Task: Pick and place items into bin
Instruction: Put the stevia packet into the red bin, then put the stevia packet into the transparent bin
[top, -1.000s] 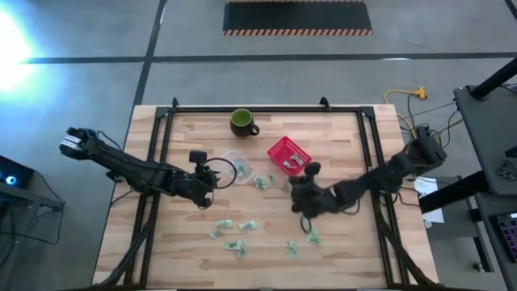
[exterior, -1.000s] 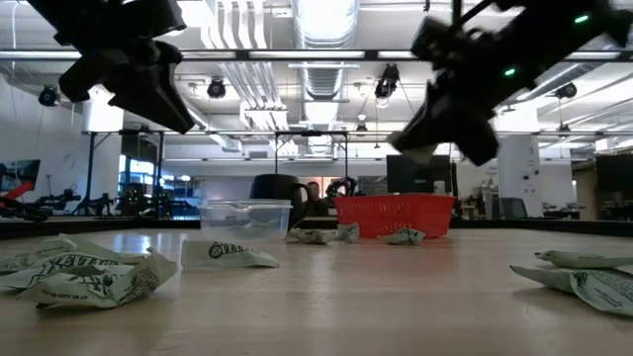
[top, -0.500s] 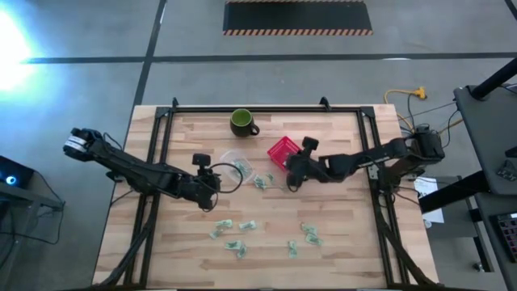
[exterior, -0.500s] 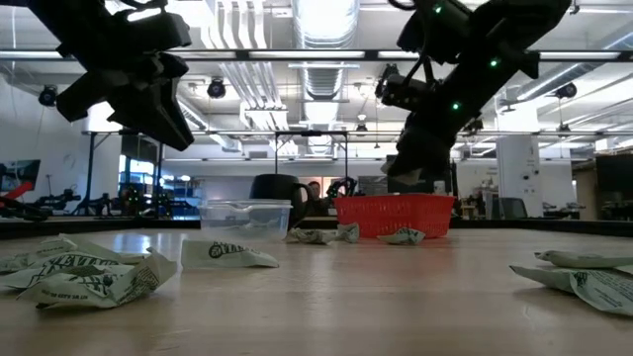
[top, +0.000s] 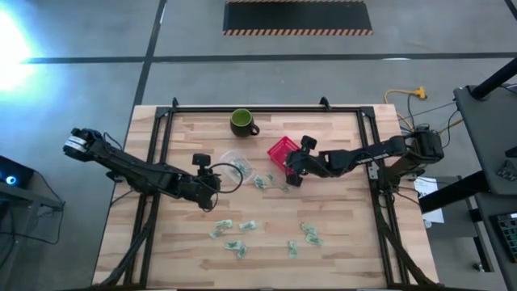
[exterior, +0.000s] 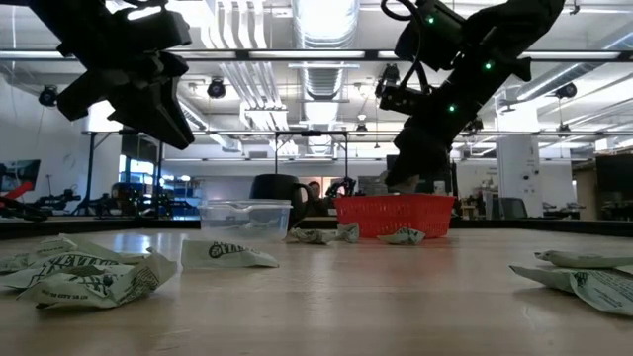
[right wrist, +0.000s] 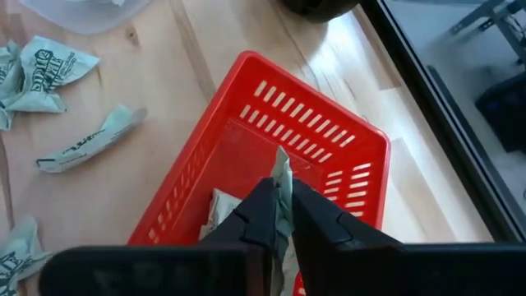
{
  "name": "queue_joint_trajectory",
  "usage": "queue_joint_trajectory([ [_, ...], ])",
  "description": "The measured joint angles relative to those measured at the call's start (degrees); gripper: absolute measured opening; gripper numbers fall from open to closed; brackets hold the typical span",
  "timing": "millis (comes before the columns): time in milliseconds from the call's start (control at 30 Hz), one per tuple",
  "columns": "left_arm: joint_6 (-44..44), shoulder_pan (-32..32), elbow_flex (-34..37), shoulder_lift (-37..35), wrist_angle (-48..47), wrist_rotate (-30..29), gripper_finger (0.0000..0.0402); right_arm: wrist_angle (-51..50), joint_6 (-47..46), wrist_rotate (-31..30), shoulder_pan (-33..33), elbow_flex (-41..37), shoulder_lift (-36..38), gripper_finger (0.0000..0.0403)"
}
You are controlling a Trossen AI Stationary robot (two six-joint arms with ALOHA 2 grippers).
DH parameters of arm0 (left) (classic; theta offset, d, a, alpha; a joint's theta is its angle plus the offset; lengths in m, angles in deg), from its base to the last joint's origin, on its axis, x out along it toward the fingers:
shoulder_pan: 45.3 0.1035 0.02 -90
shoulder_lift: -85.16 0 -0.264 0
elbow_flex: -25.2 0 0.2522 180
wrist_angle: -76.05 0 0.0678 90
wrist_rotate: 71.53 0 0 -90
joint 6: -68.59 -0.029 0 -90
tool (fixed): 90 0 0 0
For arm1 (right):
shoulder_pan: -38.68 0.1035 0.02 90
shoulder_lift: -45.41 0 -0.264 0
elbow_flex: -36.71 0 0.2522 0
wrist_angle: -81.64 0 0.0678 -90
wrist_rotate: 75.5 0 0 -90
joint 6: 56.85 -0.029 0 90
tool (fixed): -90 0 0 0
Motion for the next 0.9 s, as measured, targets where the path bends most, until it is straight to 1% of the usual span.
queue_joint_trajectory([
  [133, 0.0, 0.0, 0.1, 0.0, -0.1, 0.0, 0.0080, 0.0, -0.2, -0.2, 0.0, 0.0, 0.0, 0.0063],
  [267, 0.2, 0.0, 0.0, 0.0, -0.2, 0.4, 0.0080, 0.0, -0.1, -2.0, 0.0, 0.0, 0.0, 0.0101],
  [367, 0.3, 0.0, 0.1, 0.0, -0.2, 4.6, 0.0080, 0.0, 1.4, -4.0, 0.0, 0.0, 0.0, 0.0122],
  [433, 0.4, 0.0, 0.2, 0.0, -0.3, 7.2, 0.0080, -0.1, 1.5, -7.9, 0.3, 0.0, 0.0, 0.0130],
  [500, 1.3, -0.1, 0.2, 0.0, -0.3, 8.6, 0.0080, -0.4, 1.7, -11.5, 0.9, 0.0, 0.2, 0.0133],
  [533, 1.9, -0.2, 0.1, 0.0, -0.3, 8.8, 0.0080, -0.6, 2.2, -12.2, 1.3, 0.0, 0.5, 0.0133],
  [633, 3.2, -1.1, 0.1, 0.0, -0.3, 10.0, 0.0080, -1.4, 3.9, -12.2, 3.1, 0.0, 2.1, 0.0130],
  [800, 7.1, -4.1, 0.5, 0.4, 0.5, 16.1, 0.0080, -2.8, 5.3, -12.0, 7.2, 0.0, 5.6, 0.0119],
  [900, 9.4, -6.9, 0.8, 1.5, 1.7, 16.7, 0.0080, -4.0, 5.1, -12.0, 9.8, 0.0, 8.1, 0.0113],
])
